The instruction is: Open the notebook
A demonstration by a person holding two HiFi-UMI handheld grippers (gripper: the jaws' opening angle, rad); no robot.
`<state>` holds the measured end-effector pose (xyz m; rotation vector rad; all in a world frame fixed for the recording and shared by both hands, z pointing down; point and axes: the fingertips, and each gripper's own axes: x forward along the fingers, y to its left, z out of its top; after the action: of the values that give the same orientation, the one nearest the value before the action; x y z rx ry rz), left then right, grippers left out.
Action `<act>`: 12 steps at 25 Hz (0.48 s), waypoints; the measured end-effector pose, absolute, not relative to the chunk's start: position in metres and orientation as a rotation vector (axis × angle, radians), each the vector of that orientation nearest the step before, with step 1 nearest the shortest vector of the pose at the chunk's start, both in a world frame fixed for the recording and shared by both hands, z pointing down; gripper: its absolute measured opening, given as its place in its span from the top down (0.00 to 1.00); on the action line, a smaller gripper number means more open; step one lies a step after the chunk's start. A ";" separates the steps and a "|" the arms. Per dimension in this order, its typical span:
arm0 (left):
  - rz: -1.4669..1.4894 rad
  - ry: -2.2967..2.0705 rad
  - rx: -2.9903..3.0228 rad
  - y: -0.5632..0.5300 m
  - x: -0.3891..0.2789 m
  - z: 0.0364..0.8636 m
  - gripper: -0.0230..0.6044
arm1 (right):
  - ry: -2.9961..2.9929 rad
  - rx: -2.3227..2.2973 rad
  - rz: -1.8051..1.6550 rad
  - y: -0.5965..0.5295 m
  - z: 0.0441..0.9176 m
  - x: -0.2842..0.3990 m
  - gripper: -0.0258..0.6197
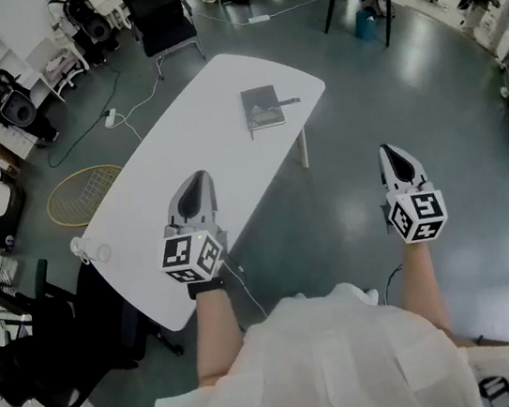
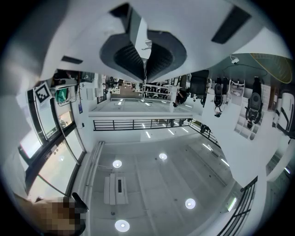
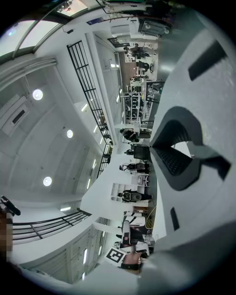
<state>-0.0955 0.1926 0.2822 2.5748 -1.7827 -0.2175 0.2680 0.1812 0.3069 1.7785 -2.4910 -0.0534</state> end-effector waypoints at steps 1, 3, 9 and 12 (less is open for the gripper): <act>-0.219 -1.786 2.571 0.193 -0.096 0.282 0.93 | -2.493 1.774 -0.056 0.182 0.307 0.268 0.96; -0.221 -1.790 2.568 0.195 -0.097 0.282 0.93 | -2.495 1.771 -0.062 0.183 0.306 0.267 0.96; -0.220 -1.791 2.568 0.197 -0.094 0.281 0.93 | -2.501 1.769 -0.067 0.184 0.304 0.271 0.96; -0.218 -1.790 2.570 0.197 -0.095 0.281 0.93 | -2.503 1.764 -0.065 0.183 0.305 0.269 0.96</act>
<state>-0.0952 0.1971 0.2810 2.5697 -1.7904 -0.2177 0.2689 0.1833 0.3049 1.7642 -2.5030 -0.0646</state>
